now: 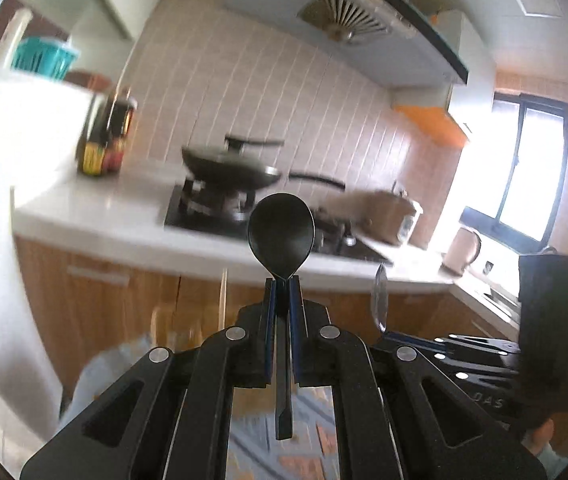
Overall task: Organize utensils
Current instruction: 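Drop black spoon into tan basket with left tool while right drops clear spoon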
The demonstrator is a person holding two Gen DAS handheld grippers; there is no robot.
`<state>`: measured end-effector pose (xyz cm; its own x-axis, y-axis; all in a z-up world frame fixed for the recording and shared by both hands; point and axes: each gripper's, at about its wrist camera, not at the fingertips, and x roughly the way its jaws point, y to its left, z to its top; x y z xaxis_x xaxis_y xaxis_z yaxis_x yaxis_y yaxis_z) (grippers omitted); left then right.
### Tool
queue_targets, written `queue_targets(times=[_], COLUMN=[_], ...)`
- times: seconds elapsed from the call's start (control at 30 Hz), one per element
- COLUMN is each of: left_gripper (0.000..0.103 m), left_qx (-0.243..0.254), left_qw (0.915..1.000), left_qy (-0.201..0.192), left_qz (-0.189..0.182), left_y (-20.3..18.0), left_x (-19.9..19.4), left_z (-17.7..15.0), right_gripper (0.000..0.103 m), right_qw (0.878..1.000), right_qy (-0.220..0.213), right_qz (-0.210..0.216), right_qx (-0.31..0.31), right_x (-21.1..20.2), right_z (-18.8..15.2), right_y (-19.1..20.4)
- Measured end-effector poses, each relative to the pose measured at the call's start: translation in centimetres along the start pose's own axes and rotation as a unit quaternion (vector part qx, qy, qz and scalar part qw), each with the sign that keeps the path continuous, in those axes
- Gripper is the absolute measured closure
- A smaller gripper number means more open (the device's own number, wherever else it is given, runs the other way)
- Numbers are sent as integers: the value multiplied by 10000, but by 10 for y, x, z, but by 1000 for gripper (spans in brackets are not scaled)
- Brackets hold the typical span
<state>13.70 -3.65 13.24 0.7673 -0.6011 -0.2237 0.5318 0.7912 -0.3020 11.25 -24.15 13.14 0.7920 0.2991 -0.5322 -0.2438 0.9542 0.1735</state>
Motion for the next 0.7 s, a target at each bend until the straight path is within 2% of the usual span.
queue_targets(times=[0.1,0.2,0.33,0.43,0.7], left_gripper=[99,99,99,99,99], left_qx=[113,-209,-244,-263,-434], left_qw=[9991,9990,9987,9987,9977], left_qy=[-365,-388,-436,-380,-208], left_qz=[201,-1,135,222,470], left_y=[2,12,19,26,51], left_x=[14,39,65,84,115], left_z=[10,15,12,6,-17], right_gripper=[93,93,93,93,93], right_qw=[9996,9986,9941,9901,9862], right_qy=[-239,-449,-1006,-1287,-1456], right_qz=[-131,-260,-263,-485,-748], right_qx=[-4,109,308,266,267], right_x=[13,36,53,66,96], right_z=[20,31,38,34,7], right_y=[-8,-23,-37,-39,-45])
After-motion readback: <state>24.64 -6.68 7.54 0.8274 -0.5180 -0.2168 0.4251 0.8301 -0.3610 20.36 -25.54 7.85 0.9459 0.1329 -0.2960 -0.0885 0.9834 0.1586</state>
